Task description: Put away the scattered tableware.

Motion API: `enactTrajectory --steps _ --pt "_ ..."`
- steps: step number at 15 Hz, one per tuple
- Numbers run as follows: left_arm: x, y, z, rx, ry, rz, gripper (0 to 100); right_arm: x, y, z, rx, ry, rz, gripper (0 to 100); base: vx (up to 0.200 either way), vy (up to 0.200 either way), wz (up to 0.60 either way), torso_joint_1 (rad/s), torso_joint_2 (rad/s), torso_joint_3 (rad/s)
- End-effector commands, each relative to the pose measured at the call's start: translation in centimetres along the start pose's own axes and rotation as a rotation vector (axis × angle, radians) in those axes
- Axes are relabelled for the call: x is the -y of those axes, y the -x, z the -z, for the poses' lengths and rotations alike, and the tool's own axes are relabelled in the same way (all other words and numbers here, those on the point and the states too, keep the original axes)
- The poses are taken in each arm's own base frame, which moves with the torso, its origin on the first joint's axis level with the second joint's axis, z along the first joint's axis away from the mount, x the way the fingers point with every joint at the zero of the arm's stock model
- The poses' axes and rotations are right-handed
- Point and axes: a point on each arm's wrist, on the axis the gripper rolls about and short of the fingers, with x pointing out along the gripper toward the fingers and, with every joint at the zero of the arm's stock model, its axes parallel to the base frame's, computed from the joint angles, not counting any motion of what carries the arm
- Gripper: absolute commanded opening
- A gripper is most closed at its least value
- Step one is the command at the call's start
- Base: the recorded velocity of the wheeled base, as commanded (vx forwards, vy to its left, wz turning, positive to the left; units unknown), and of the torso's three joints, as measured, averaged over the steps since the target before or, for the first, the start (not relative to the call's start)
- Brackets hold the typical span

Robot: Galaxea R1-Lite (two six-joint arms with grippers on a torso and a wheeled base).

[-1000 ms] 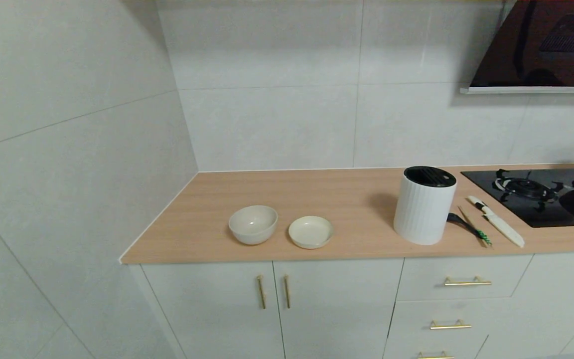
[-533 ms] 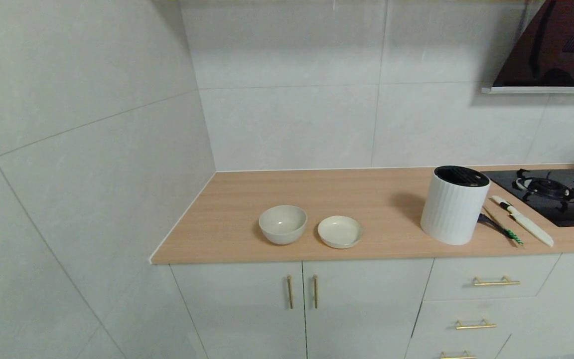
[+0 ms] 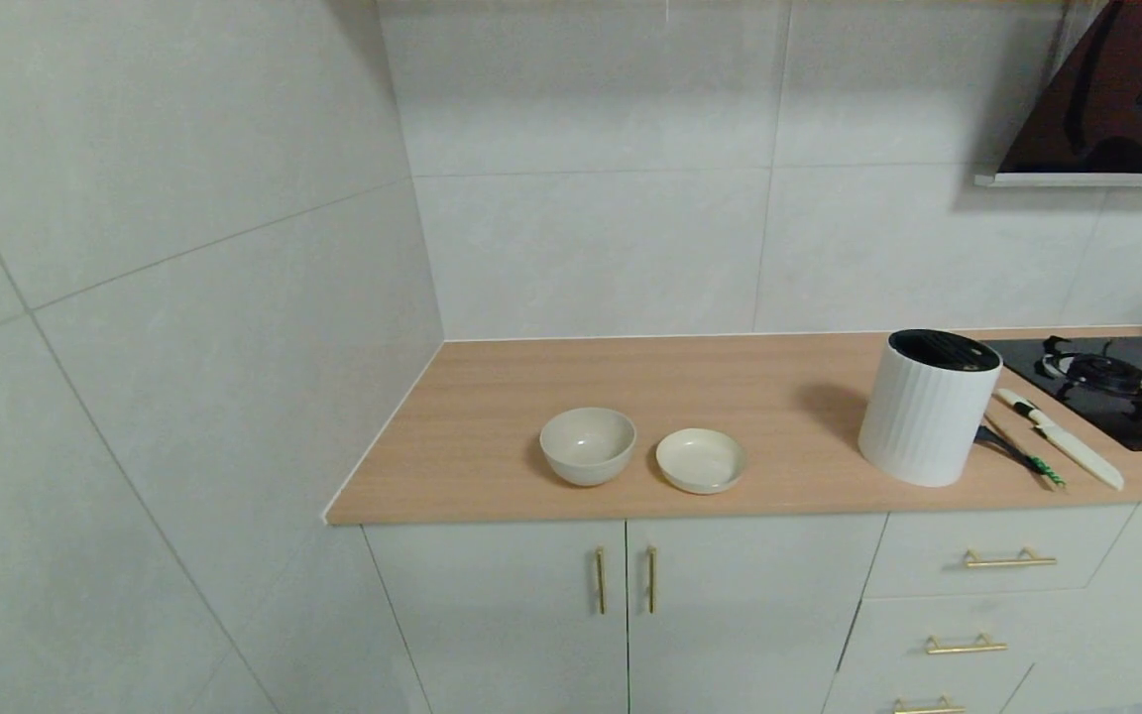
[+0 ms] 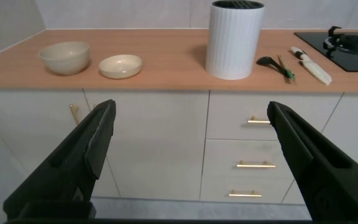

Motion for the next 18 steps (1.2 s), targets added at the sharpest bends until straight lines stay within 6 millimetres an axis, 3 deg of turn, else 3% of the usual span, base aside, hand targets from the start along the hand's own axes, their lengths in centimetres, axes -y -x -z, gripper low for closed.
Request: enactTrajectory --steps 1,10,18 --pt "0.0 0.0 0.0 0.0 0.0 -0.001 100 0.0 0.0 0.0 0.0 0.0 0.0 100 0.0 0.0 0.0 0.0 0.0 0.0" --pt "0.0 0.0 0.0 0.0 0.0 -0.001 100 0.0 -0.01 -0.01 -0.001 -0.001 0.0 100 0.0 0.0 0.0 -0.008 0.02 0.009" --pt "0.0 0.0 0.0 0.0 0.0 -0.001 100 0.0 0.0 0.0 0.0 -0.001 0.0 100 0.0 0.0 0.0 -0.178 0.38 0.201"
